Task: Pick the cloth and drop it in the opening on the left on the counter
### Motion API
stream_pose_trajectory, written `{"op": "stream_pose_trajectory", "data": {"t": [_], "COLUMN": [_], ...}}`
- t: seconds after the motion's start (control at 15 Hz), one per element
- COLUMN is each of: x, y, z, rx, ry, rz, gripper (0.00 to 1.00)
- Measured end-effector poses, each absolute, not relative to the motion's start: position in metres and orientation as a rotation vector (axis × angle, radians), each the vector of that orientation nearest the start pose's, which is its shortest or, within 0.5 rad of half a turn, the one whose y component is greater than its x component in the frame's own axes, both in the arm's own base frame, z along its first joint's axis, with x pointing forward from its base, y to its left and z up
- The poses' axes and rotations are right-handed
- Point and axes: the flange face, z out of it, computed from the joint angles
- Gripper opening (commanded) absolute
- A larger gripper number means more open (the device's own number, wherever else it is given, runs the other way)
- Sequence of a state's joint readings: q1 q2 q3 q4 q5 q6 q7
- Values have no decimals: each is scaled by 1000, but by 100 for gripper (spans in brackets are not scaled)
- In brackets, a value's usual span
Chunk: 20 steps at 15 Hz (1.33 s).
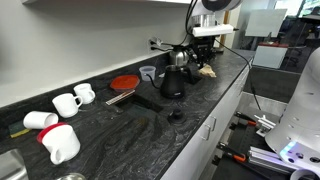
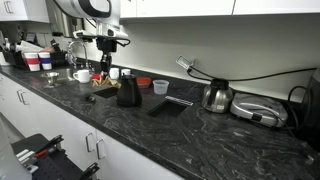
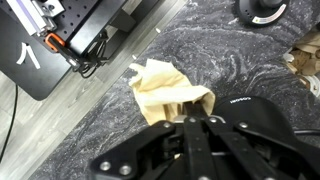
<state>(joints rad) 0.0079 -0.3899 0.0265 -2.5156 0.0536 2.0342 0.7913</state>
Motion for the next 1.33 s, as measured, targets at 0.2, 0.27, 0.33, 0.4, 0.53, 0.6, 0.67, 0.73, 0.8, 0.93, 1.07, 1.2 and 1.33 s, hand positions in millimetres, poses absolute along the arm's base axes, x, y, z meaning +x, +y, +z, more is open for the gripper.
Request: {"op": "stream_pose_trajectory", "data": {"t": [0.2, 0.27, 0.33, 0.4, 0.53, 0.6, 0.67, 0.73, 0.8, 0.93, 1.07, 1.2, 1.33], "x": [404, 404, 404, 404, 404, 404, 404, 404, 404, 404, 409, 417, 428], "y": [17, 17, 17, 17, 26, 38, 53, 70, 88, 123, 147, 164, 178], "z": [410, 410, 410, 410, 410, 411, 413, 416, 420, 427, 432, 431, 424], "rx": [-2902, -2902, -2902, -2903, -2922, -2944, -2970, -2997, -3022, -3055, -3063, -3060, -3053], "ry": [1202, 1202, 1202, 1201, 1174, 1138, 1089, 1032, 971, 851, 750, 658, 593], "rz": [155, 155, 155, 155, 140, 123, 103, 82, 57, -6, -65, -109, -136], "gripper": [1, 0, 0, 0, 0, 0, 0, 0, 0, 0, 0, 0, 0]}}
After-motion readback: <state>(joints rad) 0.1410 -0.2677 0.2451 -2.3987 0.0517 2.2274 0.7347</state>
